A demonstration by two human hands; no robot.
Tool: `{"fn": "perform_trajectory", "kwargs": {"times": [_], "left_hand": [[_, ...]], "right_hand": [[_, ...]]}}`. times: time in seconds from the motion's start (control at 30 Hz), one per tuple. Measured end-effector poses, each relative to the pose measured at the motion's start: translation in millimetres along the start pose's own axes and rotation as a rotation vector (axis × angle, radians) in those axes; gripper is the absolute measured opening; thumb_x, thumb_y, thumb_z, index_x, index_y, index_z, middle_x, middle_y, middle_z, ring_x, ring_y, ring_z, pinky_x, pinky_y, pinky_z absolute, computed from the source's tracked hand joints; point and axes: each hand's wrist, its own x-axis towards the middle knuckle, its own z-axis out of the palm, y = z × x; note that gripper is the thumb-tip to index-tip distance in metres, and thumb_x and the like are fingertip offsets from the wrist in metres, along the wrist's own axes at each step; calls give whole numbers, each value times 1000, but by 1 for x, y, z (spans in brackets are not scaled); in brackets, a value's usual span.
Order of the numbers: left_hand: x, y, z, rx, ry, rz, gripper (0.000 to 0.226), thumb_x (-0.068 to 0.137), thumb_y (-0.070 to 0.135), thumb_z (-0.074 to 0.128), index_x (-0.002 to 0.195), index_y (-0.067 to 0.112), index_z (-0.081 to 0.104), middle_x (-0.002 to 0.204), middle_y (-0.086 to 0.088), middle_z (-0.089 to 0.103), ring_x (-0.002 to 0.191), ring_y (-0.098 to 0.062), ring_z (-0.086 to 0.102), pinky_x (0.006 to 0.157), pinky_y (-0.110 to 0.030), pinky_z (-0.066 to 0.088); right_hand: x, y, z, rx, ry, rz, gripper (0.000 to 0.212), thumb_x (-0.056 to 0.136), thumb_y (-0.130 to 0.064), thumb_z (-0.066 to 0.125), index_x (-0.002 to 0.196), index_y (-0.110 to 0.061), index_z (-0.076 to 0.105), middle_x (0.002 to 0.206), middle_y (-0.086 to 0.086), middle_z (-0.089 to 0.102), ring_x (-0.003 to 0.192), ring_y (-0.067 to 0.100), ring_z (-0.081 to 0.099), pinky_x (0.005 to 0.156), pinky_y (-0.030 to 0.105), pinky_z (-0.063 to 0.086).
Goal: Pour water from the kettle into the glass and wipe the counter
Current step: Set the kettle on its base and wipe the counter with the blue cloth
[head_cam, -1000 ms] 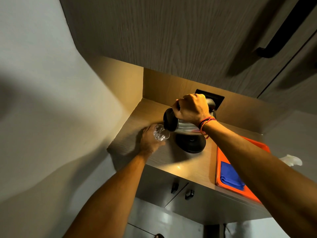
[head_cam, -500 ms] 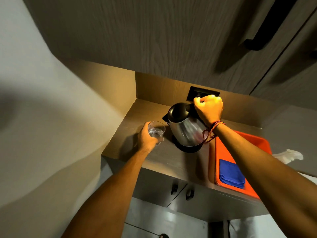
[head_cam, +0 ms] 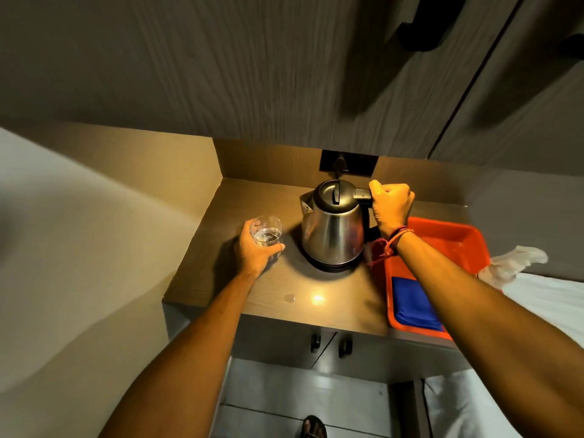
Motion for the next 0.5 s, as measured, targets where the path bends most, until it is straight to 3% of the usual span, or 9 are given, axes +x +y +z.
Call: {"fn": "perform_trajectory", "kwargs": {"times": [0.13, 0.23, 0.33, 0.37, 0.4, 0.5], "left_hand": [[8, -1, 6, 7, -20, -1, 89, 59, 8, 93, 136, 15, 50, 133, -11, 60, 121, -28, 57, 92, -32, 52], [13, -2, 7, 27, -28, -8, 93, 57, 11, 95, 137, 17, 47, 135, -10, 59, 124, -29, 57, 98, -40, 53], [12, 3, 6, 42, -47, 4, 98, 59, 11, 94, 141, 16, 43, 139, -9, 55, 130, -30, 52, 102, -40, 50], [11, 6, 6, 49, -42, 14, 100, 59, 13, 94, 143, 16, 41, 142, -9, 52, 132, -29, 49, 103, -38, 48], [7, 11, 6, 63, -36, 37, 103, 59, 15, 95, 145, 16, 38, 145, -9, 49, 134, -29, 46, 104, -37, 46], [-5, 26, 7, 177, 32, 234, 103, 60, 30, 94, 145, 17, 37, 147, -8, 45, 135, -26, 43, 107, -39, 44]], "right_hand": [[3, 17, -5, 28, 25, 50, 51, 81, -28, 58, 37, -10, 40, 43, 1, 21, 61, 28, 34, 62, 37, 32], [4, 18, -4, 43, 17, 36, 48, 81, -28, 56, 45, 2, 45, 57, 5, 23, 57, 22, 29, 56, 38, 30], [2, 23, -3, 108, 1, 41, 48, 84, -32, 56, 49, 0, 47, 64, 12, 22, 53, 14, 31, 54, 39, 31], [0, 25, -4, 165, -7, 71, 49, 84, -36, 56, 53, 1, 51, 55, 1, 35, 53, 13, 37, 54, 40, 35], [-4, 30, -7, 227, -8, 106, 50, 86, -40, 55, 58, 1, 56, 53, 16, 47, 55, 15, 44, 55, 42, 40], [-20, 46, -18, 300, -16, 147, 46, 93, -44, 49, 71, -6, 61, 70, 17, 60, 68, 20, 51, 66, 41, 44]]}}
